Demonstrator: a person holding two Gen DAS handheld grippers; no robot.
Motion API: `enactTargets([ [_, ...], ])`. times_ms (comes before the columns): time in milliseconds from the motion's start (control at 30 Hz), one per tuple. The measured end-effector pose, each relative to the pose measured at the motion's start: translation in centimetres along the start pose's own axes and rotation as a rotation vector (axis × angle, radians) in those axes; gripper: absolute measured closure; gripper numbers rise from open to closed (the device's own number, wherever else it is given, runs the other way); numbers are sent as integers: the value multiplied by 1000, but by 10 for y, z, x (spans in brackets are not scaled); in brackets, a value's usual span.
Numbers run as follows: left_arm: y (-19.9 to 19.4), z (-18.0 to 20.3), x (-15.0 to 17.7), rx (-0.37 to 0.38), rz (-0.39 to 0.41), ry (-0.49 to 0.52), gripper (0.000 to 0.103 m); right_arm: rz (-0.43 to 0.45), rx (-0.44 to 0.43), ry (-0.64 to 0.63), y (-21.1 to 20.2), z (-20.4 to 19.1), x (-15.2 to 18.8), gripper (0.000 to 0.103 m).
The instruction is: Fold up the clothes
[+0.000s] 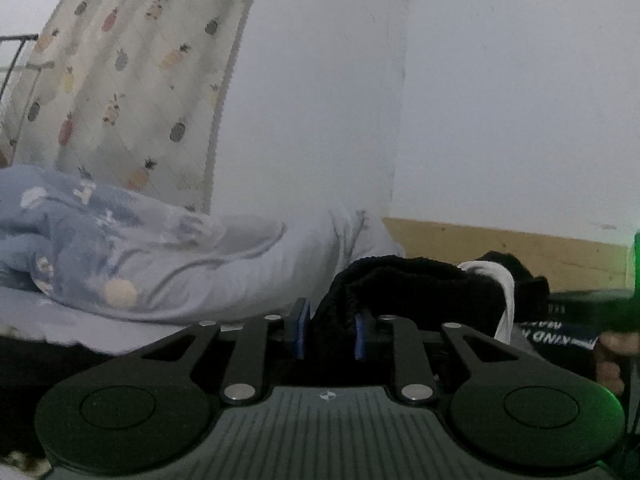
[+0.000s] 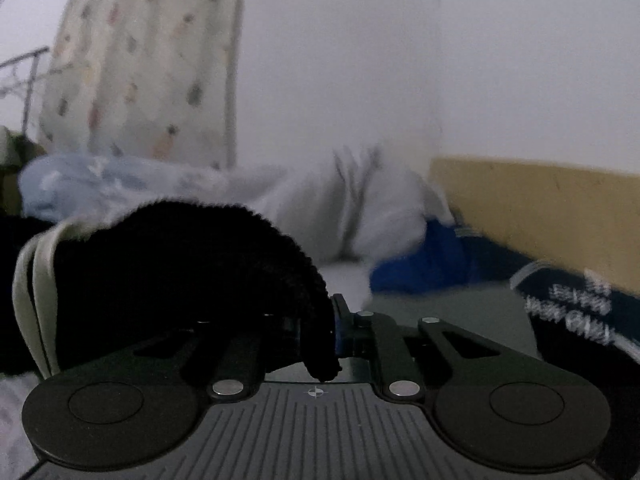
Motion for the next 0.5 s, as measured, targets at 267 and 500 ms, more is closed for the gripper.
enactTargets([
  [267,-44,45,-123,25,133,152,85,210,-35,2,-29,21,-110,87],
  [500,-81,93,-220,32,219,272,86,391,-60,16,-64,45,-210,87],
])
Point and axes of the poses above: each gripper's, at about its wrist camera, not at the fingertips, and y roughly the way its jaws point, z to its right, x to its underside, the point moved 1 cm from there along y, roughly the way its jaws point, and after that the axes turned 8 degrees about -y, right-handed, at the moved point
